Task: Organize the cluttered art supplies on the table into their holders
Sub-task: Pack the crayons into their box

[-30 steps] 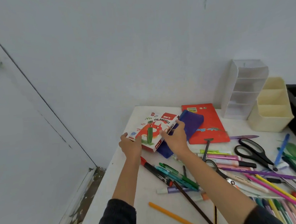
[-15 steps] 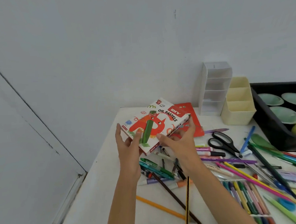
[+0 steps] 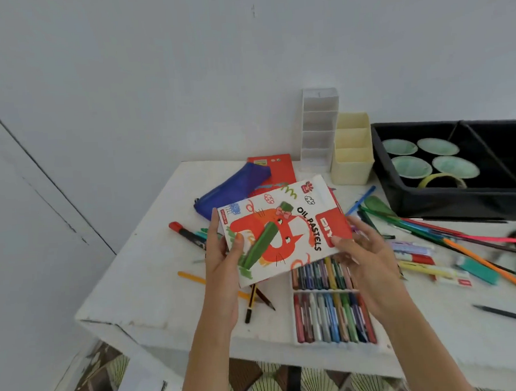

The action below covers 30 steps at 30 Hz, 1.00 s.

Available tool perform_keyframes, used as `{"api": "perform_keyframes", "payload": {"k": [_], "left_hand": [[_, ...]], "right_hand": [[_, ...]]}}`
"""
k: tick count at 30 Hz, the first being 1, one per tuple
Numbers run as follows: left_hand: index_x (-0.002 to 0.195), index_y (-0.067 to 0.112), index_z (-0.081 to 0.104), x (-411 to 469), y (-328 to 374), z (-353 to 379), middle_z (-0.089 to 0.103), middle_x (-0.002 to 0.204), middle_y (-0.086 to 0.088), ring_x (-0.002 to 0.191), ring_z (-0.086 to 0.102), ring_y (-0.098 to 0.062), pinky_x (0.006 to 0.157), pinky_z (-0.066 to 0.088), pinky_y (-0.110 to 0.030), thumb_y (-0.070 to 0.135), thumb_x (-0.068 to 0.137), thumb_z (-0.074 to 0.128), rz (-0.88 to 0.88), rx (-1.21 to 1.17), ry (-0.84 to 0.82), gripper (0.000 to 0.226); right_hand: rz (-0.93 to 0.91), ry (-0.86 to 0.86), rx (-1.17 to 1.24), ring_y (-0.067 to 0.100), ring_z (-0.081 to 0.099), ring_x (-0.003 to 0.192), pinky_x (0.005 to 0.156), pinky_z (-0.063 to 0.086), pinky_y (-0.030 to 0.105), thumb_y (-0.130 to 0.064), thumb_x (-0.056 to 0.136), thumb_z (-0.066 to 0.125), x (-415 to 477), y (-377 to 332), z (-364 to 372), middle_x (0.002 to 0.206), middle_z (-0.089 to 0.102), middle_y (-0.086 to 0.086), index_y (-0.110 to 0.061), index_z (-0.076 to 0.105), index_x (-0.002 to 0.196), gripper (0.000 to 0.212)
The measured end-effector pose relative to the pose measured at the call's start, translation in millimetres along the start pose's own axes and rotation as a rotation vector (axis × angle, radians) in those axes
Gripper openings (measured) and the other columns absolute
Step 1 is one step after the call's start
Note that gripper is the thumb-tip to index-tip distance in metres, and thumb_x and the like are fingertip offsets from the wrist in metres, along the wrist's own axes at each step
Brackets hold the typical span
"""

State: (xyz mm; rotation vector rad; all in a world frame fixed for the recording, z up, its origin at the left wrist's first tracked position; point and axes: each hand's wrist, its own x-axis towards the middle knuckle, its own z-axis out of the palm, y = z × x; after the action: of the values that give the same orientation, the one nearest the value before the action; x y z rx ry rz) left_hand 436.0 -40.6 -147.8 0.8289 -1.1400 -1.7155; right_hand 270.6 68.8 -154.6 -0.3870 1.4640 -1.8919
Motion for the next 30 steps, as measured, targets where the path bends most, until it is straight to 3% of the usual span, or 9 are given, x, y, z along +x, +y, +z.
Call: {"api": "perform_keyframes", "payload": {"k": [6, 8, 10, 11, 16, 21, 24, 27, 30], "left_hand": [[0.139, 0.041, 0.035, -34.5, -10.6, 3.9, 0.060, 0.125, 0.007, 0.098, 0.066, -0.006, 0.059, 0.056, -0.025, 0.012, 0.097, 0.045, -0.016, 0.019, 0.023, 0.053], [0.137, 0.044, 0.037, -42.5, -10.1, 2.0, 0.062, 0.122, 0.008, 0.095, 0.067, -0.006, 0.056, 0.057, -0.027, 0.012, 0.096, 0.047, -0.026, 0.042, 0.031, 0.053], [0.133, 0.048, 0.039, -47.4, -10.7, -1.0, 0.063, 0.119, 0.010, 0.095, 0.067, -0.006, 0.056, 0.058, -0.029, 0.013, 0.096, 0.047, -0.032, 0.076, 0.037, 0.051], [0.132, 0.049, 0.040, -48.6, -10.7, -2.0, 0.063, 0.118, 0.010, 0.095, 0.067, -0.006, 0.057, 0.058, -0.030, 0.013, 0.096, 0.047, -0.031, 0.087, 0.037, 0.051], [0.131, 0.049, 0.040, -47.4, -9.9, -6.7, 0.063, 0.117, 0.009, 0.092, 0.068, -0.006, 0.059, 0.059, -0.031, 0.014, 0.097, 0.046, -0.041, 0.123, 0.000, 0.049], [0.137, 0.046, 0.034, -43.0, -11.2, -12.7, 0.061, 0.119, 0.008, 0.090, 0.068, -0.005, 0.058, 0.058, -0.028, 0.016, 0.097, 0.045, -0.053, 0.151, -0.016, 0.051], [0.136, 0.047, 0.029, -42.7, -13.0, -16.5, 0.054, 0.124, 0.009, 0.098, 0.066, -0.009, 0.066, 0.058, -0.027, 0.020, 0.097, 0.046, -0.063, 0.314, -0.058, 0.051], [0.143, 0.041, 0.015, -38.0, -17.2, -22.1, 0.020, 0.149, 0.003, 0.137, 0.028, -0.016, 0.102, 0.036, -0.028, 0.037, 0.091, 0.054, 0.245, 0.934, -0.085, 0.066], [0.139, 0.055, -0.001, -32.8, -14.3, -17.6, -0.013, 0.153, 0.018, 0.143, -0.011, -0.008, 0.114, 0.010, -0.037, 0.070, 0.071, 0.056, 0.419, 1.184, -0.400, 0.090]], "right_hand": [[-0.011, -0.013, -0.250, 0.017, 0.067, 0.093, 0.074, 0.057, 0.032, -0.018, 0.081, 0.069, -28.8, 10.4, -25.7, 0.106, 0.066, 0.002, -0.029, 0.060, 0.111, 0.033], [0.026, 0.023, -0.302, 0.014, 0.067, 0.091, 0.070, 0.055, 0.028, -0.033, 0.080, 0.070, -36.1, 13.2, -27.7, 0.103, 0.066, 0.000, -0.034, 0.061, 0.102, 0.024], [-0.004, 0.051, -0.470, 0.017, 0.062, 0.101, 0.078, 0.055, 0.036, -0.053, 0.072, 0.071, -38.8, 17.7, -32.4, 0.107, 0.062, -0.001, -0.038, 0.065, 0.093, 0.027], [-0.022, 0.054, -0.524, 0.019, 0.060, 0.103, 0.080, 0.055, 0.038, -0.053, 0.071, 0.071, -40.0, 17.0, -33.4, 0.107, 0.062, -0.001, -0.038, 0.066, 0.091, 0.025], [-0.026, -0.013, -0.399, 0.010, 0.070, 0.073, 0.055, 0.052, 0.016, -0.014, 0.083, 0.069, -45.6, 8.4, -30.2, 0.092, 0.070, 0.004, -0.013, 0.058, 0.096, 0.017], [-0.068, -0.139, -0.162, 0.025, 0.065, 0.095, 0.082, 0.052, 0.040, -0.024, 0.087, 0.060, -58.4, 8.2, -16.4, 0.104, 0.070, 0.008, -0.015, 0.068, 0.104, 0.021], [-0.115, -0.101, -0.210, 0.013, 0.066, 0.091, 0.071, 0.054, 0.027, -0.013, 0.092, 0.055, -64.2, 14.7, -7.7, 0.101, 0.071, 0.000, -0.019, 0.071, 0.104, 0.021], [-0.130, -0.037, -0.238, 0.005, 0.067, 0.078, 0.060, 0.053, 0.018, -0.001, 0.088, 0.059, -66.0, 20.4, -2.5, 0.093, 0.072, -0.003, -0.018, 0.069, 0.104, 0.025], [-0.096, -0.021, -0.199, 0.021, 0.070, 0.082, 0.065, 0.059, 0.037, -0.002, 0.086, 0.061, -66.0, 24.2, 3.5, 0.094, 0.073, 0.004, -0.016, 0.061, 0.107, 0.025]]}}
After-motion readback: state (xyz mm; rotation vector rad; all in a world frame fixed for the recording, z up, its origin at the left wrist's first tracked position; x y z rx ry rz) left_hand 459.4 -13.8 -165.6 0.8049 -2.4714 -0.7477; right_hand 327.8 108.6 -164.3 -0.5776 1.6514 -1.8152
